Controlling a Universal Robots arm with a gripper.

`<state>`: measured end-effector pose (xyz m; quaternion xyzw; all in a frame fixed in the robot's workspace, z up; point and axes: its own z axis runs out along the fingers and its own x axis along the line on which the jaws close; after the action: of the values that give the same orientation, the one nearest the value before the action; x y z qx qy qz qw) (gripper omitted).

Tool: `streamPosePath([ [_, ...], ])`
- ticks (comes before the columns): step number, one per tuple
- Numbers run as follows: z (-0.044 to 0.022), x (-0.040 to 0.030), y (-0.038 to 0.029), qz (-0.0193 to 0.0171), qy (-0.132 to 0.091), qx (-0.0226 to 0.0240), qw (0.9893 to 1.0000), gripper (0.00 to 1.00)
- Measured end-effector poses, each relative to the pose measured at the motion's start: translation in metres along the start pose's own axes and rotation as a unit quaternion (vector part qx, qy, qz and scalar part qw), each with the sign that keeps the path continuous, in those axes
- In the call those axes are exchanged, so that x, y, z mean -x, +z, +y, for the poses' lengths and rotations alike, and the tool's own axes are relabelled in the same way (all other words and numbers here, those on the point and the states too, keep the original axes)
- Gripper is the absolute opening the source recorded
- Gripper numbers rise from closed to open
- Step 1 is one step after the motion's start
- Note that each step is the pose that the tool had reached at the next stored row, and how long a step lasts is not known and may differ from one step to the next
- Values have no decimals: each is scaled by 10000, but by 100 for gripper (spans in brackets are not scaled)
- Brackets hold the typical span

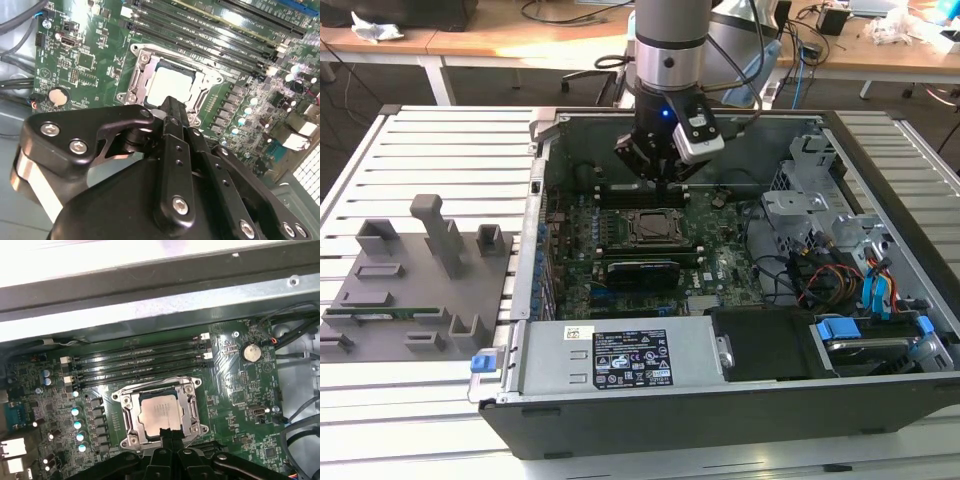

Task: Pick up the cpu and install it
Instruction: 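Install the second cpu locking lever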

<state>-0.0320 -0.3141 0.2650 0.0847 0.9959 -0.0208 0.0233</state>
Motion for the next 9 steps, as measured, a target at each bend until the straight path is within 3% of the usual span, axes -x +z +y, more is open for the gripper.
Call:
streamPosePath([
  [1, -41, 7, 2, 0, -6, 0, 10000, 11],
  [9, -173, 30, 8, 0, -9, 0, 10000, 11],
])
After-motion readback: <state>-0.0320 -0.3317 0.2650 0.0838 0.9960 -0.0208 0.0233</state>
